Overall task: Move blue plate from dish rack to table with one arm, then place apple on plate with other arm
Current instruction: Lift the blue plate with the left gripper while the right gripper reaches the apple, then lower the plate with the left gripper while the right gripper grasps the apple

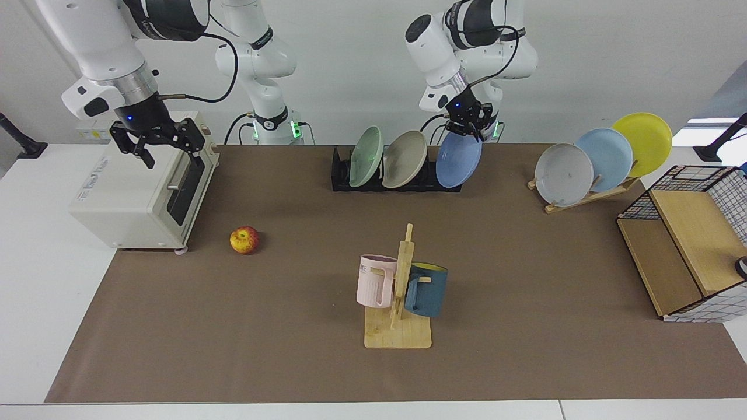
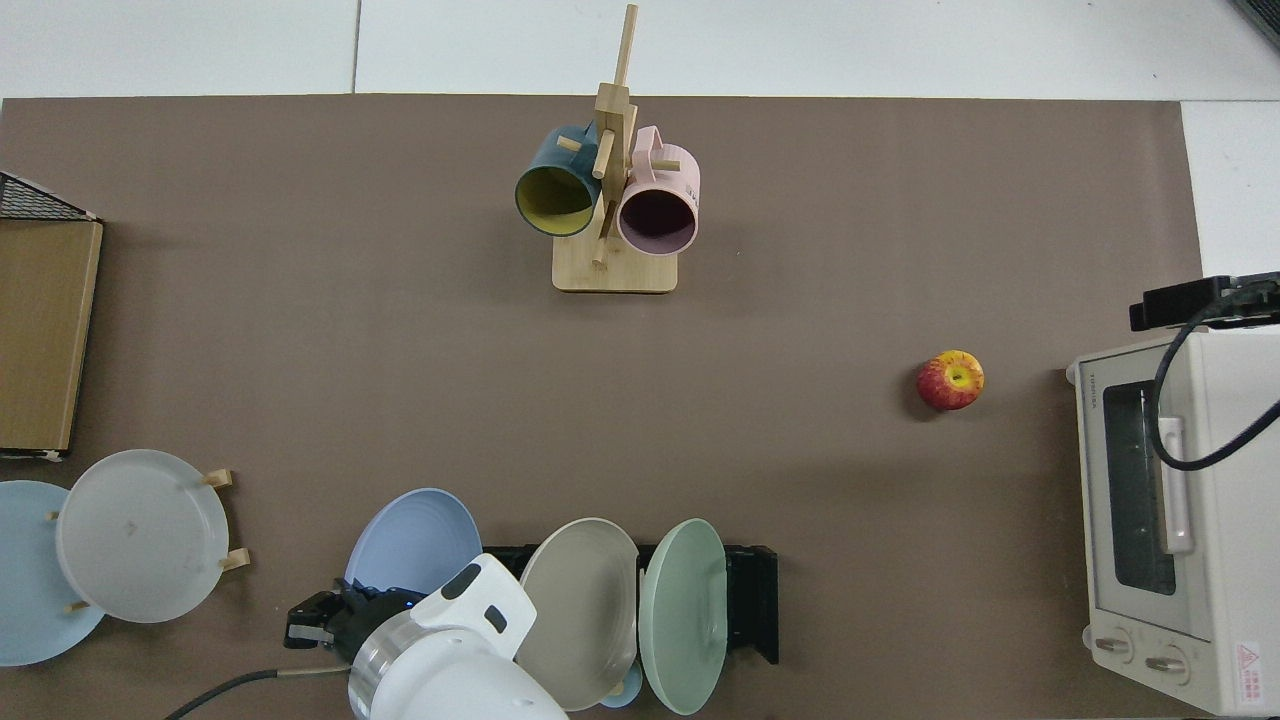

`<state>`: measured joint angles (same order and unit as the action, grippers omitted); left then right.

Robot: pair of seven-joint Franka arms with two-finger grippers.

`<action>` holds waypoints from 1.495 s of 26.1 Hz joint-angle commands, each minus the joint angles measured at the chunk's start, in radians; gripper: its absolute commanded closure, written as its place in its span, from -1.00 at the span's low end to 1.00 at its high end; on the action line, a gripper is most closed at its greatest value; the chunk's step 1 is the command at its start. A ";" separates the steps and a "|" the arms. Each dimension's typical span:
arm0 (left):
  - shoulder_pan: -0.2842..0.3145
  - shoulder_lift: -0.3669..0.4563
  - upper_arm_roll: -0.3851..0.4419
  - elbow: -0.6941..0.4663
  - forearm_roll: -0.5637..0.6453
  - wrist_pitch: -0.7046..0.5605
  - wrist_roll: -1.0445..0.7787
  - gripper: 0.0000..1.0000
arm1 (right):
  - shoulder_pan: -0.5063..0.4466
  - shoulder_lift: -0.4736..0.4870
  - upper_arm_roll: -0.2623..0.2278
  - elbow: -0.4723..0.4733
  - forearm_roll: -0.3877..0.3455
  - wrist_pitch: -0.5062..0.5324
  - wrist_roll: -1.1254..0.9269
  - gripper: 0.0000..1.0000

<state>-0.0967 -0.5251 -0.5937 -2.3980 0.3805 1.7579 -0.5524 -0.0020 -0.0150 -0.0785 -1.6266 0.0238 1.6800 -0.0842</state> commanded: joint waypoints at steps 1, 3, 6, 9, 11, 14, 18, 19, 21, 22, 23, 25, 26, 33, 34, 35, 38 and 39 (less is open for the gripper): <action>0.037 0.016 -0.005 0.092 0.075 -0.044 -0.014 1.00 | 0.031 -0.028 0.008 -0.113 -0.019 0.089 0.061 -1.00; 0.095 0.036 0.000 0.132 0.080 -0.017 -0.001 1.00 | 0.036 -0.023 0.008 -0.157 -0.019 0.128 0.087 -1.00; 0.181 0.137 0.015 0.244 0.063 0.049 0.000 1.00 | 0.045 -0.019 0.008 -0.237 -0.019 0.234 0.132 -1.00; 0.186 0.284 0.054 0.379 0.011 0.080 -0.040 1.00 | 0.056 0.010 0.008 -0.295 -0.019 0.315 0.149 -1.00; 0.184 0.341 0.080 0.433 -0.069 0.086 -0.072 1.00 | 0.057 0.047 0.008 -0.302 -0.016 0.339 0.150 -1.00; 0.184 0.347 0.123 0.407 -0.272 0.185 -0.063 1.00 | 0.057 0.098 0.008 -0.303 -0.015 0.363 0.150 -1.00; 0.181 0.352 0.127 0.355 -0.460 0.265 -0.066 1.00 | 0.057 0.153 0.009 -0.311 -0.002 0.417 0.150 -1.00; 0.176 0.367 0.123 0.347 -0.491 0.299 -0.067 1.00 | 0.057 0.162 0.009 -0.321 -0.002 0.426 0.150 -1.00; 0.149 0.399 0.121 0.312 -0.532 0.376 -0.078 1.00 | 0.057 0.173 0.009 -0.335 -0.002 0.448 0.150 -1.00; 0.138 0.405 0.121 0.300 -0.548 0.399 -0.081 1.00 | 0.059 0.178 0.009 -0.343 -0.002 0.460 0.152 -1.00; 0.132 0.409 0.121 0.290 -0.564 0.417 -0.083 1.00 | 0.060 0.182 0.009 -0.352 -0.002 0.472 0.156 -1.00; 0.123 0.430 0.120 0.272 -0.598 0.458 -0.090 1.00 | 0.080 0.193 0.009 -0.364 -0.001 0.486 0.172 -1.00; 0.109 0.453 0.115 0.260 -0.606 0.495 -0.099 1.00 | 0.085 0.199 0.009 -0.371 -0.001 0.491 0.179 -1.00; 0.035 0.545 0.106 0.157 -0.574 0.727 -0.190 1.00 | 0.091 0.245 0.009 -0.403 -0.002 0.537 0.199 -1.00; 0.029 0.553 0.106 0.148 -0.574 0.742 -0.190 1.00 | 0.091 0.250 0.009 -0.404 -0.002 0.543 0.198 -1.00; 0.022 0.565 0.106 0.142 -0.574 0.767 -0.192 1.00 | 0.091 0.256 0.009 -0.406 -0.007 0.547 0.196 -1.00; 0.012 0.588 0.106 0.114 -0.572 0.818 -0.189 1.00 | 0.091 0.270 0.009 -0.414 -0.021 0.555 0.195 -1.00; 0.014 0.588 0.106 0.111 -0.572 0.816 -0.181 1.00 | 0.091 0.274 0.009 -0.418 -0.021 0.566 0.193 -1.00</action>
<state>-0.0686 0.0603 -0.4986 -2.2493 -0.1958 2.5186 -0.7275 0.0925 0.2436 -0.0718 -2.0217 0.0234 2.2004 0.0906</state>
